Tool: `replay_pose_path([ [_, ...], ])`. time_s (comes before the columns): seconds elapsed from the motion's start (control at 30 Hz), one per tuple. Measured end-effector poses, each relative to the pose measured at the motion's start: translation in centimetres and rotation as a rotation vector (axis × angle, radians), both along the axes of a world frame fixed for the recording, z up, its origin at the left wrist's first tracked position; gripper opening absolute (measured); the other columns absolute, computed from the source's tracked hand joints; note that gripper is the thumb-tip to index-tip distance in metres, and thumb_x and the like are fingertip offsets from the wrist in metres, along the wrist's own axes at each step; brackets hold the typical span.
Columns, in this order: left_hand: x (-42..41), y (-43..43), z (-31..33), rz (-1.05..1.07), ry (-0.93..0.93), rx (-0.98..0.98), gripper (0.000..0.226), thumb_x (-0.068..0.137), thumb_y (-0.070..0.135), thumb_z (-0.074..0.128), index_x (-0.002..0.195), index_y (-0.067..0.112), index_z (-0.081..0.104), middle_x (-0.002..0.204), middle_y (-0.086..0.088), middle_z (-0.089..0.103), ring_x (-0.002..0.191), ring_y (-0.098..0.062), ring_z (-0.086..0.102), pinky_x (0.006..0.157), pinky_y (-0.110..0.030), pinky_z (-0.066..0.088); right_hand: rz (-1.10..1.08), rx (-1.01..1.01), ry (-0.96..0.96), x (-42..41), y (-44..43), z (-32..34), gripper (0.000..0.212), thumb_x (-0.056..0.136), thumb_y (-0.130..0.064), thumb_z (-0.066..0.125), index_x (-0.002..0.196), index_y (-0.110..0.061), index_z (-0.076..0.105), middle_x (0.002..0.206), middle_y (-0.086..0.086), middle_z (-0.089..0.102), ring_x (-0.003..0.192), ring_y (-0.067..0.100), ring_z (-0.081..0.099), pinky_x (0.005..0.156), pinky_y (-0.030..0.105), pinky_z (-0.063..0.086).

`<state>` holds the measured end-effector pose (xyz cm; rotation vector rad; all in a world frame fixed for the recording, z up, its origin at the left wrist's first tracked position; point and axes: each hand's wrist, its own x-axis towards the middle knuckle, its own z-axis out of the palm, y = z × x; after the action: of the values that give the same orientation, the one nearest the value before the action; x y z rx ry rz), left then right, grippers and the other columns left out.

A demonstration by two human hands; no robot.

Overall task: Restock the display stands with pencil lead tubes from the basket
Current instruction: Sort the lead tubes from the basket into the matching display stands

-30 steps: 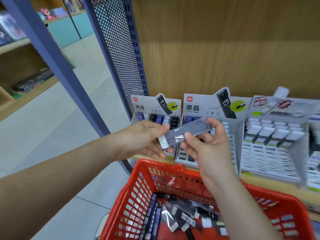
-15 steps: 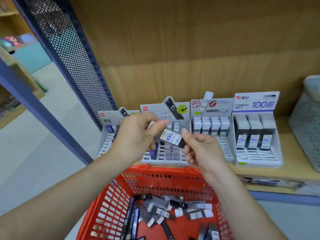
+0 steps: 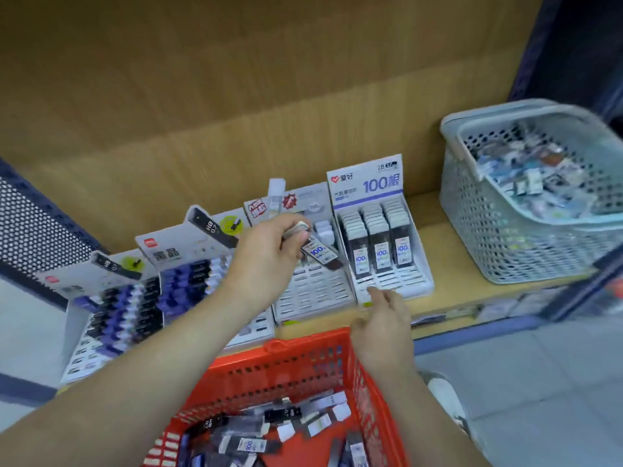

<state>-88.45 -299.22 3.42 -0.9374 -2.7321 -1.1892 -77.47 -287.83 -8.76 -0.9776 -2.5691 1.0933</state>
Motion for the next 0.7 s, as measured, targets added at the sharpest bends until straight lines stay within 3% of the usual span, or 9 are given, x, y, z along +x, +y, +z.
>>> replay_pose_path([
  [0.17,-0.5,4.7,-2.6,-0.094,0.061,-0.099,0.012,0.095,0.012,0.053,0.090,0.017,0.064,0.065,0.011,0.055,0.067,-0.012,0.055,0.061,-0.027,0.035,0.085,0.101,-0.036,1.0,-0.2,-1.7,0.069,0.087,-0.011,0.053,0.152,-0.012,0.029,0.161,0.013,0.017,0.149,0.030,0.009,0.120,0.038,0.018],
  [0.27,-0.6,6.9,-4.2,-0.111,0.066,-0.124,0.011,0.095,0.015,0.055,0.094,0.015,0.066,0.070,0.007,0.060,0.072,-0.015,0.057,0.062,-0.028,0.036,0.058,0.087,-0.053,0.8,0.9,-1.7,0.069,0.092,-0.015,0.047,0.155,-0.014,0.020,0.165,0.008,0.005,0.152,0.026,-0.005,0.123,0.038,0.008],
  [0.4,-0.3,9.7,-5.4,-0.166,0.070,-0.169,0.014,0.096,0.018,0.054,0.102,0.015,0.066,0.081,-0.002,0.067,0.076,-0.020,0.058,0.068,-0.029,0.041,0.032,0.078,-0.063,0.7,1.9,-1.8,0.067,0.093,-0.017,0.044,0.155,-0.016,0.018,0.166,0.005,-0.001,0.152,0.022,-0.011,0.123,0.036,0.005],
  [0.5,-0.4,10.8,-6.1,-0.200,0.090,-0.210,0.016,0.097,0.019,0.053,0.103,0.012,0.065,0.075,-0.002,0.063,0.073,-0.021,0.056,0.065,-0.029,0.040,0.033,0.077,-0.045,0.7,1.6,-2.2,0.070,0.091,-0.015,0.048,0.155,-0.015,0.019,0.166,0.006,-0.001,0.152,0.022,-0.011,0.124,0.037,0.005],
  [0.7,-1.2,11.5,-6.2,-0.269,0.169,-0.329,0.019,0.097,0.020,0.049,0.083,0.009,0.056,0.067,-0.006,0.059,0.069,-0.025,0.054,0.063,-0.035,0.043,0.011,0.044,-0.032,0.6,1.6,-2.1,0.071,0.091,-0.013,0.047,0.156,-0.016,0.018,0.166,0.003,-0.004,0.152,0.020,-0.015,0.123,0.034,0.004],
])
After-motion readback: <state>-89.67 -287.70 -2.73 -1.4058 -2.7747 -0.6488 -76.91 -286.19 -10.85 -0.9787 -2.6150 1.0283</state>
